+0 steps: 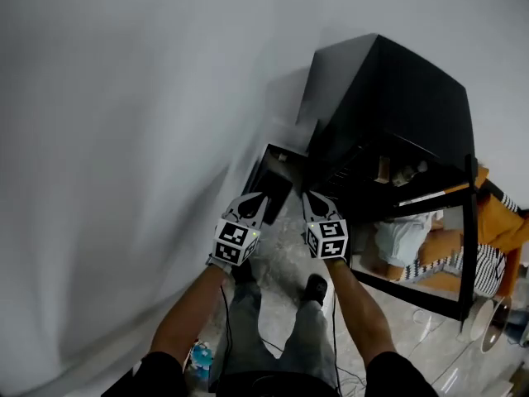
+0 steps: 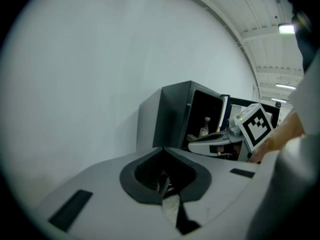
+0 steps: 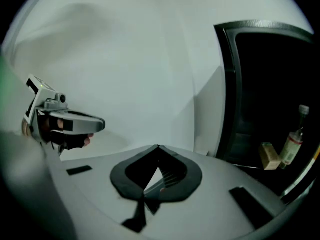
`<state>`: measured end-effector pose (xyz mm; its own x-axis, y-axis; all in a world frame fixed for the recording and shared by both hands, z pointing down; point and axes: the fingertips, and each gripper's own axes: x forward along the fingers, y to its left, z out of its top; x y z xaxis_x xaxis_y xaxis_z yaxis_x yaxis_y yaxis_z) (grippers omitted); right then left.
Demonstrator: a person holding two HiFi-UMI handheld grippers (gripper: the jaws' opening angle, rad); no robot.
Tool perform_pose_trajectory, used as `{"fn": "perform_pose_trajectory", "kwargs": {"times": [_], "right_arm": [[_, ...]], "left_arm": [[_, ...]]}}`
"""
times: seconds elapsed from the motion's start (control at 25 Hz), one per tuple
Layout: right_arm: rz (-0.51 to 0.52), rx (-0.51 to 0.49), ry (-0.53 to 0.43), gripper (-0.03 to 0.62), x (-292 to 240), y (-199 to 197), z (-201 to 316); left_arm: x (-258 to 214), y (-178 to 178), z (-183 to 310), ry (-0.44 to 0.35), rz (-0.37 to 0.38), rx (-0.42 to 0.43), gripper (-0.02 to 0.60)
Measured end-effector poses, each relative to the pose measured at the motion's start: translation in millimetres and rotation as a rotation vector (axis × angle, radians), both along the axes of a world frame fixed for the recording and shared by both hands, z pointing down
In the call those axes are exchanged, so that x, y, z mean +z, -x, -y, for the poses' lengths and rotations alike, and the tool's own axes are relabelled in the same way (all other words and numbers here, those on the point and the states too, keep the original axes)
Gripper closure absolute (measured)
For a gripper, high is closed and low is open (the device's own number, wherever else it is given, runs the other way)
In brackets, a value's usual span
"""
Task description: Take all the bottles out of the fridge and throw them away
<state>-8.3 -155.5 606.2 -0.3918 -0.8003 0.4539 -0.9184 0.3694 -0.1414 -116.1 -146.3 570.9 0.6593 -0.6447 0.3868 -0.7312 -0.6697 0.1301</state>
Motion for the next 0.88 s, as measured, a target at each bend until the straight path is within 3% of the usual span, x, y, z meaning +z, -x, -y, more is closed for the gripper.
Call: {"fn": "perform_pose_trajectory", "kwargs": {"times": [0.2,0.52,0.88], "right_arm": [[0.025,0.031,-0.068,0.586,-88.7,-14.0,-13.4],[0.049,0.107,-0.144,0.586,-182.5,-55.0,-25.9],[0.091,0.227,-0.165,0.586,-245.7,-107.3,-39.5]], "left_arm": [[-76.2,-49.3,-4.4,-0.052,-0.042,0.122,0.580],[-168.4,-111.9,-1.5,-0.115,-0.126,0.238,0.580],[-226.5,-167.4,-14.6,-0.086,-0.174,0.398,0.580]]}}
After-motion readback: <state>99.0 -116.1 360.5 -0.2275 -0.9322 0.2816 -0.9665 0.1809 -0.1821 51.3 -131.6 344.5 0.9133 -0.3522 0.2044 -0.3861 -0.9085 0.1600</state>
